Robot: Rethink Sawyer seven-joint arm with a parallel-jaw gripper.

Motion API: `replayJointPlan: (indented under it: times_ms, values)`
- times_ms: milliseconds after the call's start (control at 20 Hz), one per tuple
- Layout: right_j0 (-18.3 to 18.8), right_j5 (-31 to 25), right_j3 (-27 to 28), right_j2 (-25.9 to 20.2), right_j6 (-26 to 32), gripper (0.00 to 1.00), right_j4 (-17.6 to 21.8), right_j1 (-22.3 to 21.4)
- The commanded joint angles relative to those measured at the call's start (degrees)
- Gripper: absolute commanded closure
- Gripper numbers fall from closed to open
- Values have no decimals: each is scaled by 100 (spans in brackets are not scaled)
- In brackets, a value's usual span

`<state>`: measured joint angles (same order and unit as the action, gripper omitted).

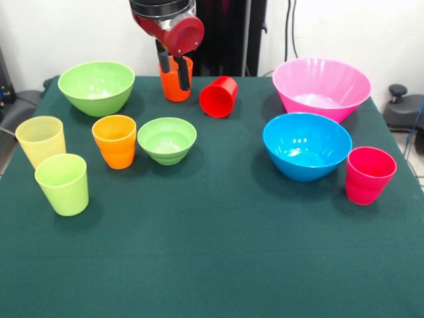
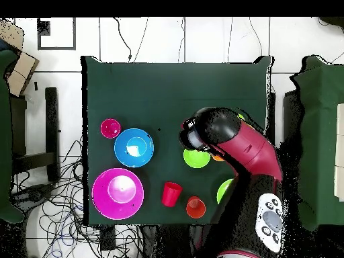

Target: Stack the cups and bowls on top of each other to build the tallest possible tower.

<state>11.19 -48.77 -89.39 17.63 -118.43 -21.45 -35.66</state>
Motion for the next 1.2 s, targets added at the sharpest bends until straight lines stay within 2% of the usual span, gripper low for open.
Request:
replayJointPlan:
  times_ms: [50,900,1200]
  values:
    - [-160,437,-289,-642,-499,0,163,278]
    - [-368,554,-74,-615,-996,0,-88,576]
    - [-557,656,62,-528,-1270,0,-180,758]
